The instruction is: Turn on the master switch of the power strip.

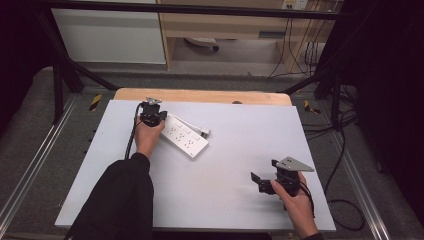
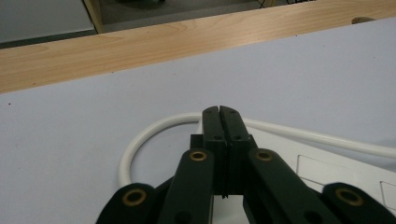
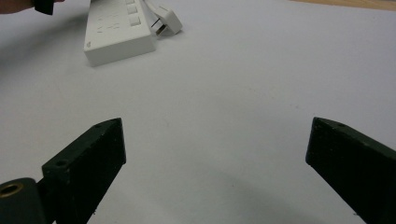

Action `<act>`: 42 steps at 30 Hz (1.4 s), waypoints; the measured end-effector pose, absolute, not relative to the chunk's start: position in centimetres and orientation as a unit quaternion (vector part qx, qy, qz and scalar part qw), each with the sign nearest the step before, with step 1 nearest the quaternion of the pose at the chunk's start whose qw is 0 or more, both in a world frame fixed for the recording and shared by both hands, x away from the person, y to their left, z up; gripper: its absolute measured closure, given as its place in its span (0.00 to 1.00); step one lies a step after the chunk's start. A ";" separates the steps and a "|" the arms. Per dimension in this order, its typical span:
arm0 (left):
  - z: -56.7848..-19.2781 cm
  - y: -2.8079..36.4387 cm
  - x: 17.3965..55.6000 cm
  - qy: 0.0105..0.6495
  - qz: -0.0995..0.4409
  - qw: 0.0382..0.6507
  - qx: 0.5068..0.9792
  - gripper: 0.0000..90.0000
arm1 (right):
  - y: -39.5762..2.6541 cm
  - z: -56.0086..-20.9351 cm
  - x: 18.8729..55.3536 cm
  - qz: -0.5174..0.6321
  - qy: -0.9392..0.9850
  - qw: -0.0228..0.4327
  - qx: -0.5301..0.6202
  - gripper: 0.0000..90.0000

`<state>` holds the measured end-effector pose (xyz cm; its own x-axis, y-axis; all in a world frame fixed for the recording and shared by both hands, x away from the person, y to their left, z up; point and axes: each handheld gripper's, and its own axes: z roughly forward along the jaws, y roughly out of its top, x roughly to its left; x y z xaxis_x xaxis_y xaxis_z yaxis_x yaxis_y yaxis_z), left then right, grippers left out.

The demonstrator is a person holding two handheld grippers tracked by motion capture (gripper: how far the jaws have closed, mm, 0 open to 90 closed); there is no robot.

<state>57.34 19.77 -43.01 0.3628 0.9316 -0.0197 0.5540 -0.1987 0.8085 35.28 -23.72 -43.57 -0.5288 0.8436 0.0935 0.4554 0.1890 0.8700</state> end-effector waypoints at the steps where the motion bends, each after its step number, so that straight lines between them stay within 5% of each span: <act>1: -43.1 19.7 57.3 0.507 0.249 0.378 0.734 1.00 | -23.7 -43.6 35.3 0.463 0.742 0.210 0.437 0.06; 42: -43.4 19.1 57.2 0.504 0.247 0.365 0.743 1.00 | -23.9 -43.5 35.2 0.465 0.739 0.209 0.441 0.06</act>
